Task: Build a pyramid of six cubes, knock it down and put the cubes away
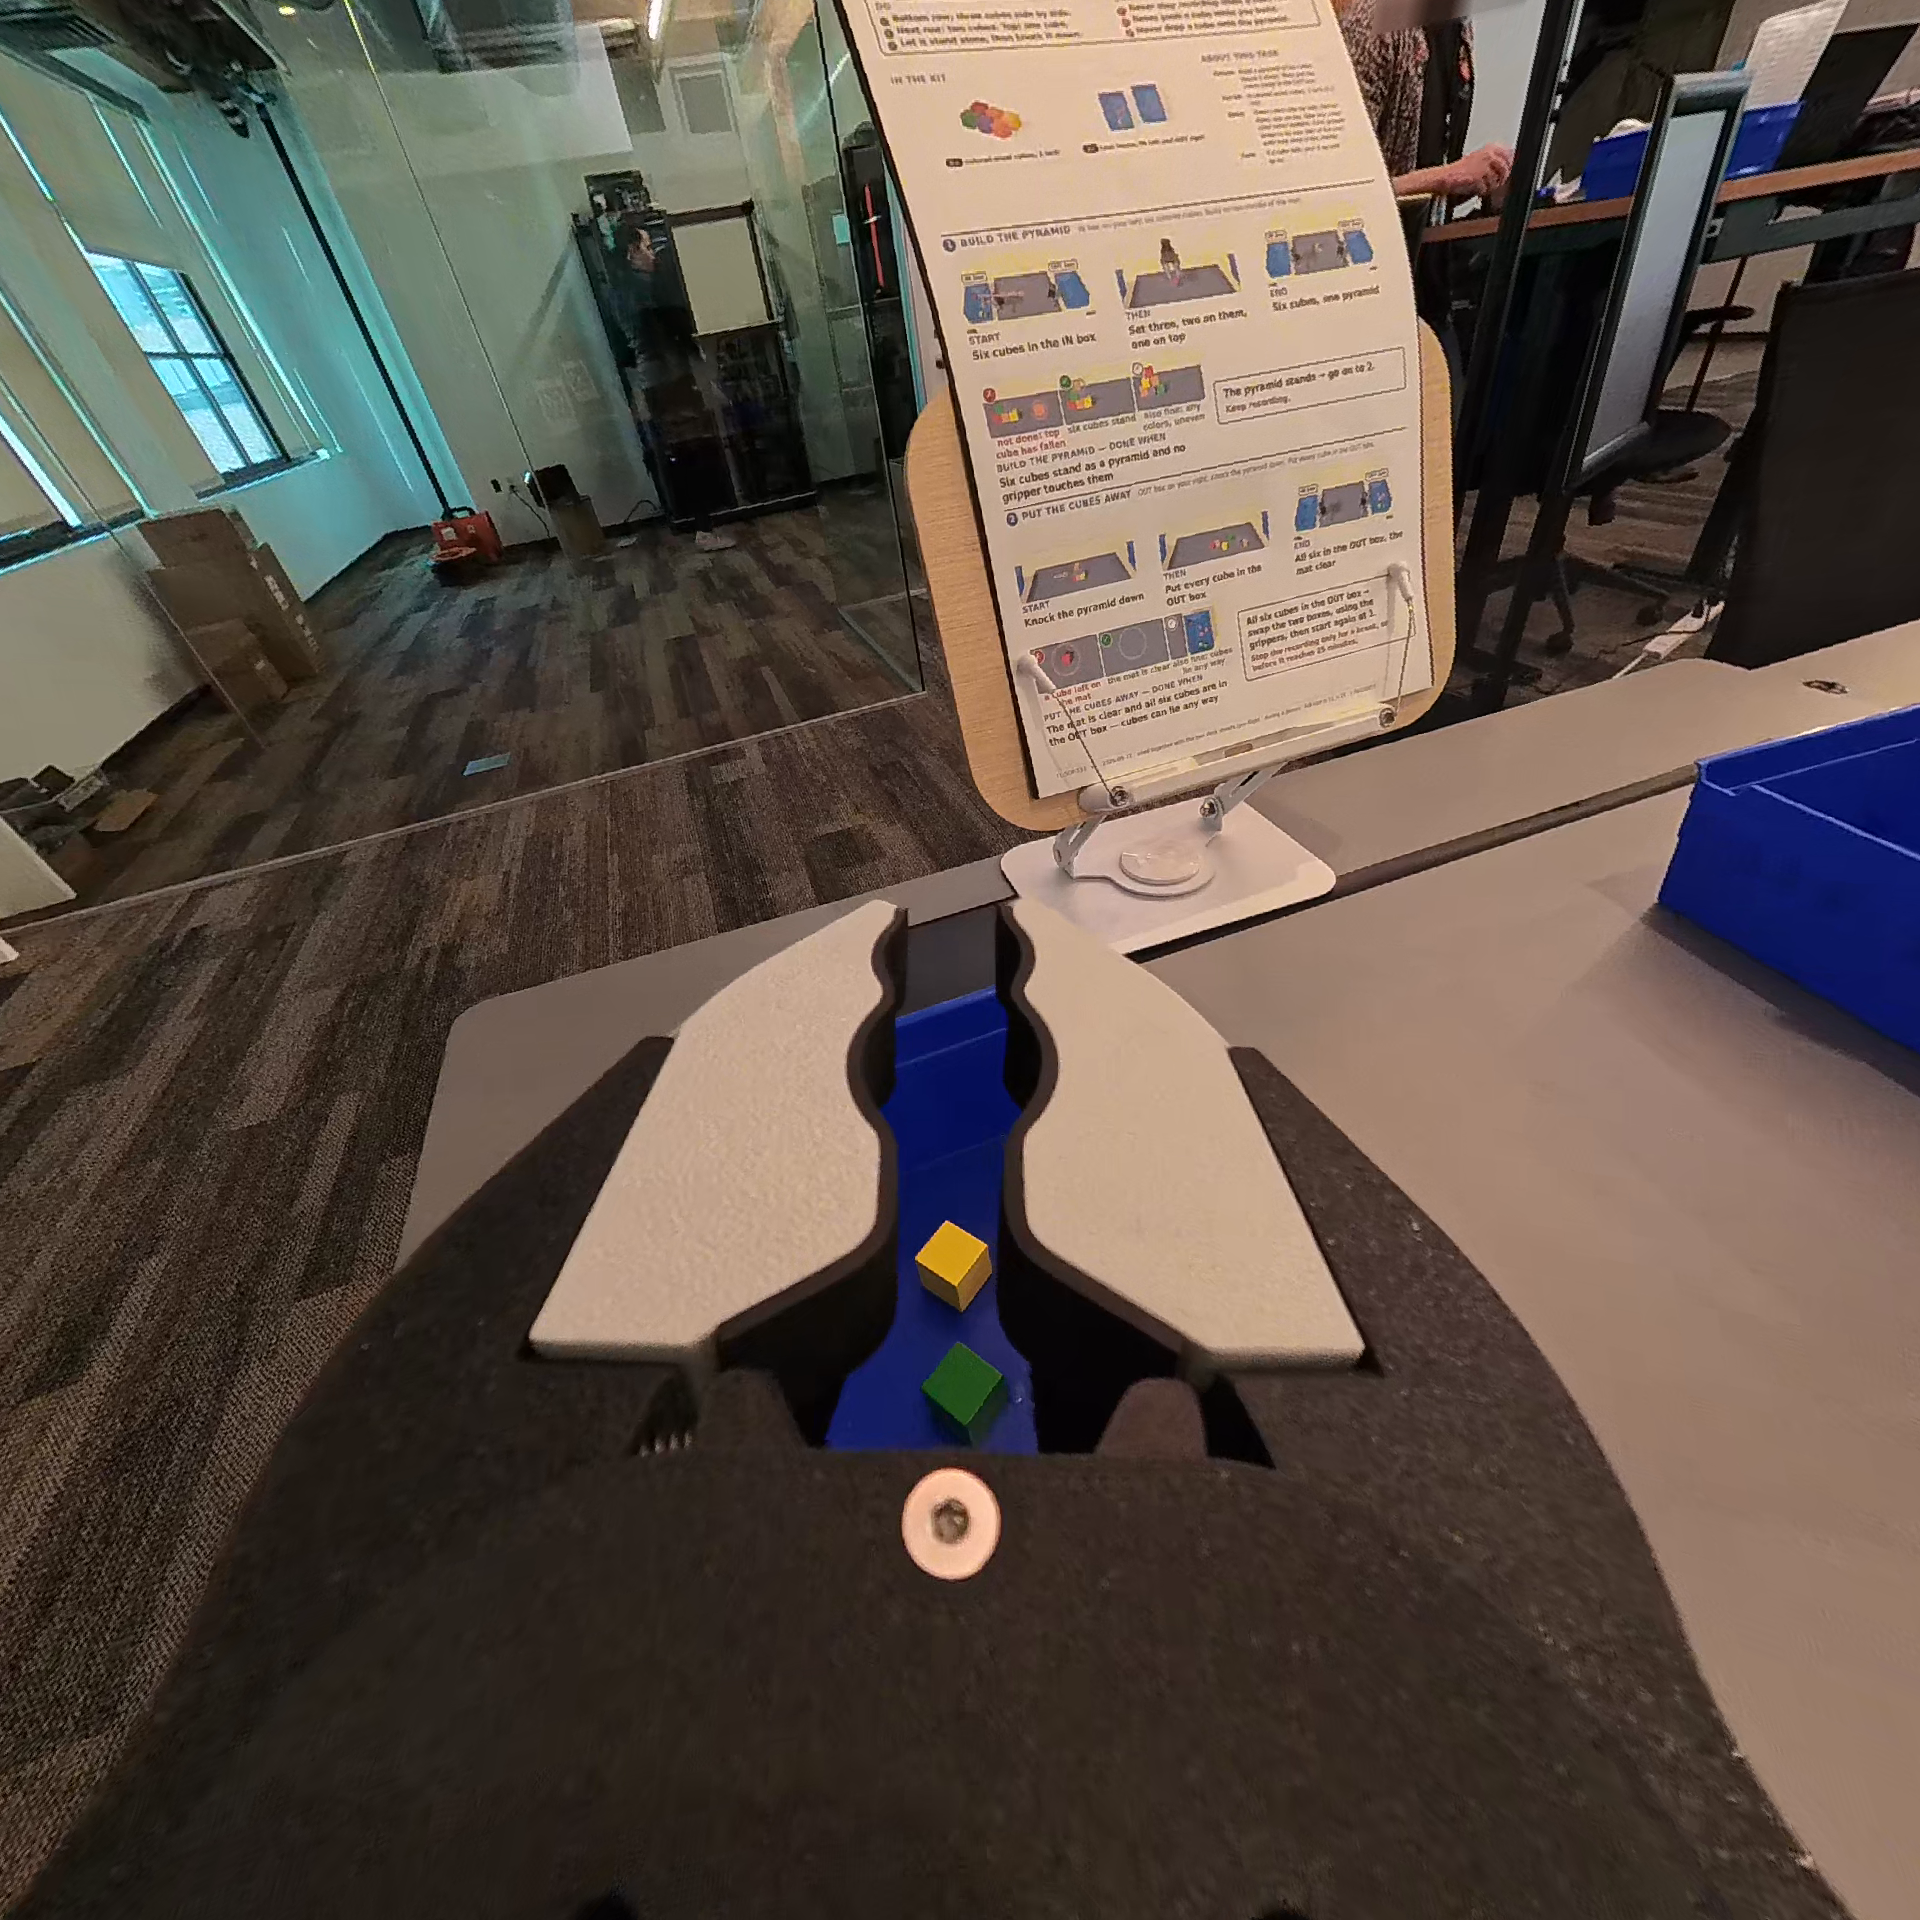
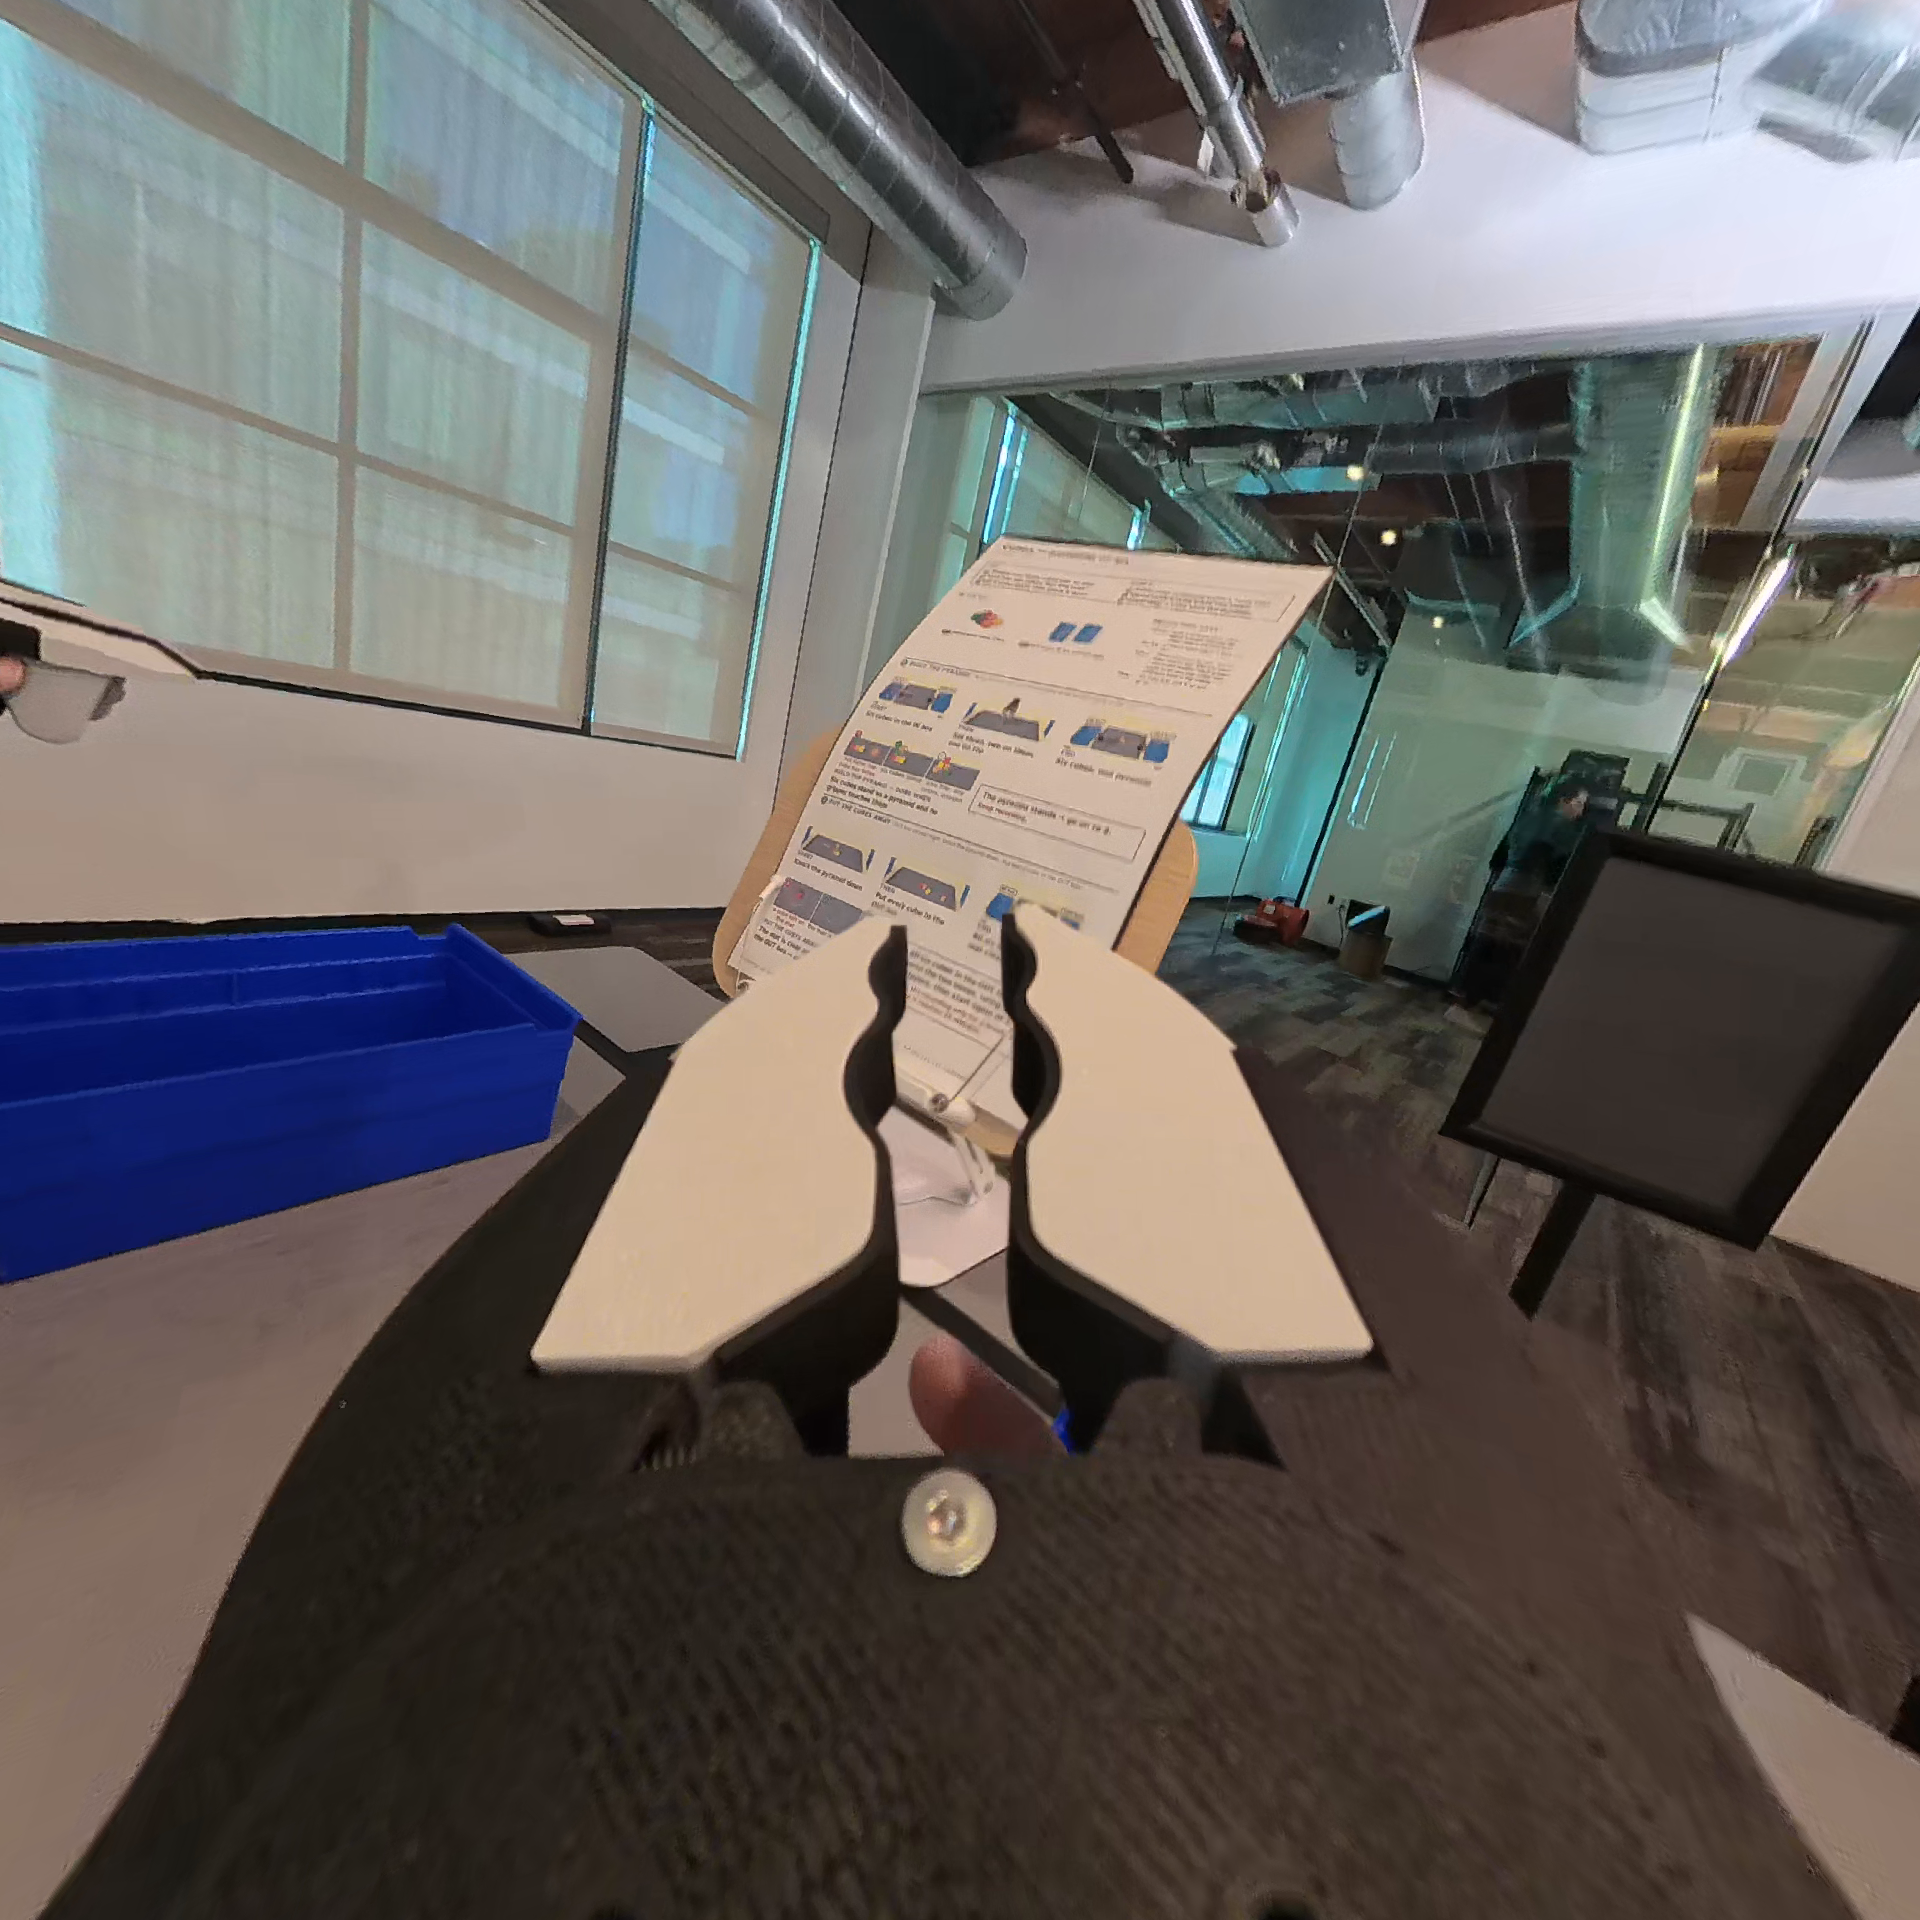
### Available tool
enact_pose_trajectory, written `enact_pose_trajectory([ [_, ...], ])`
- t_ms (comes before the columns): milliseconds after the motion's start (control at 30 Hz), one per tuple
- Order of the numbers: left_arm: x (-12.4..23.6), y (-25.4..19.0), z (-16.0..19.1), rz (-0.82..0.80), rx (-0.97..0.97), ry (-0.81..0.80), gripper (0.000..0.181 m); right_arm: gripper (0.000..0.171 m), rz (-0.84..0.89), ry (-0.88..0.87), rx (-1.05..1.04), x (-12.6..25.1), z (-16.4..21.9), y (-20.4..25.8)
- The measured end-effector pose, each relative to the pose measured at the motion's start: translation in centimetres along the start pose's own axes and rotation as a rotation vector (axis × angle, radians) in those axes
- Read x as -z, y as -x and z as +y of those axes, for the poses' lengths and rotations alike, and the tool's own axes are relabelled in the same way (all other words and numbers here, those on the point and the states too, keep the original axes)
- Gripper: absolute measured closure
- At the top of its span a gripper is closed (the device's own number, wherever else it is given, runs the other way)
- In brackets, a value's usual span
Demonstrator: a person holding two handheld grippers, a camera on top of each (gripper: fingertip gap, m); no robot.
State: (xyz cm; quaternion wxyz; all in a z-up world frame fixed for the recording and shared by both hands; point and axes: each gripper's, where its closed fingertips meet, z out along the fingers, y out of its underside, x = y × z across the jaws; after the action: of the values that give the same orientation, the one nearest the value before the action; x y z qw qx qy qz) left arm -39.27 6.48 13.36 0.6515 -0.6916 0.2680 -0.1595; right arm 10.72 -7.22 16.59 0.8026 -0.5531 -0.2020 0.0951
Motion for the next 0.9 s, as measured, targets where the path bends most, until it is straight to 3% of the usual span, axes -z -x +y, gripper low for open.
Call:
enact_pose_trajectory([
  [333, -0.4, 0.6, 1.6, -0.037, -0.025, 0.098, 0.163, 0.17, -0.04, 0.015, -0.14, 0.4, 0.9, -0.8],
  [533, -0.8, 1.3, 2.5, -0.09, -0.07, 0.159, 0.158, 0.16, 0.038, -0.007, -0.232, 1.0, 1.7, -3.2],
  [667, -0.9, 1.7, 2.7, -0.117, -0.078, 0.169, 0.157, 0.153, 0.139, 0.047, -0.208, 1.6, 2.6, -4.8],
  [900, -0.7, 1.8, 3.0, -0.109, -0.065, 0.186, 0.157, 0.151, 0.157, 0.147, -0.221, 1.8, 3.9, -5.3],
])
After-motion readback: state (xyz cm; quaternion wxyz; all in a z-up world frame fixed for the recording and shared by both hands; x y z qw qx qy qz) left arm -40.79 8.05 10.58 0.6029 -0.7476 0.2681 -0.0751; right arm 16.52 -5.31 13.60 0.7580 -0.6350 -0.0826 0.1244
